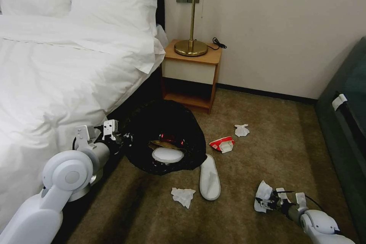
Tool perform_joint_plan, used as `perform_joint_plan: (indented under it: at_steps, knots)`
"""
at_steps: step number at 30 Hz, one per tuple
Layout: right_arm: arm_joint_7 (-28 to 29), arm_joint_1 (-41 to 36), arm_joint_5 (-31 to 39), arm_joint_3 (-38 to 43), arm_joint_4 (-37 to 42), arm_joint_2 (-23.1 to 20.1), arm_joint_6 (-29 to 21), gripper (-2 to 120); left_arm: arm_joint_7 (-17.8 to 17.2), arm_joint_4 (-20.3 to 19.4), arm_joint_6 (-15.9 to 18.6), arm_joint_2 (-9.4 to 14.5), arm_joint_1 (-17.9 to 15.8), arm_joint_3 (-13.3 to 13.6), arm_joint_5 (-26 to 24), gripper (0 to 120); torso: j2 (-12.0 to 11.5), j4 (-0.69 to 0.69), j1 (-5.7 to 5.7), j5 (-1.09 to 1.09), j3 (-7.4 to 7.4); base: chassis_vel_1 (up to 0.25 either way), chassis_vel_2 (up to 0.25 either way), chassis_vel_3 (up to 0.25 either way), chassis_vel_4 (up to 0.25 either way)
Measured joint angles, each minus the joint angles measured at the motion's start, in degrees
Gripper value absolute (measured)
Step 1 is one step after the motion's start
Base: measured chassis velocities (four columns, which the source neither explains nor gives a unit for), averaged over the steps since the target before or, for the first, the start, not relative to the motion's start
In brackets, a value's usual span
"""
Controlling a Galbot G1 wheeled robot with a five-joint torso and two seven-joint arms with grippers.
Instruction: Pick up the trash bin, then pick up the garbage on the floor and place it into the trash bin.
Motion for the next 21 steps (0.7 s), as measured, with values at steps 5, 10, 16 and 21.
perform_joint_plan:
  at_steps: [5, 10, 16, 21]
  knots:
    - [0.27, 0.17, -0.15, 0.01, -0.24, 0.33, 0.26, 79, 0.24, 0.19, 0.0, 0.01, -0.1, 0.03, 0.13, 0, 0.0, 0.0, 0.0, -0.01, 0.0, 0.0, 0.0, 0.0, 0.0]
    - [0.78, 0.07, -0.17, 0.0, -0.28, 0.67, 0.62, 62, 0.47, 0.29, 0.0, 0.02, -0.1, 0.05, 0.27, 0, 0.0, -0.01, 0.0, -0.01, 0.0, 0.0, 0.0, 0.0, 0.0]
    - [1.03, 0.02, -0.15, -0.01, -0.27, 0.91, 0.75, 41, 0.75, 0.37, 0.0, 0.17, -0.13, 0.05, 0.47, 0, 0.0, -0.01, 0.0, -0.02, 0.0, 0.0, 0.0, 0.0, 0.0]
    - [1.0, -0.09, -0.09, 0.02, -0.26, 0.93, 0.9, 22, 0.81, 0.37, 0.0, 0.23, -0.14, 0.05, 0.5, 0, 0.0, 0.0, 0.0, 0.02, 0.0, 0.0, 0.0, 0.0, 0.0]
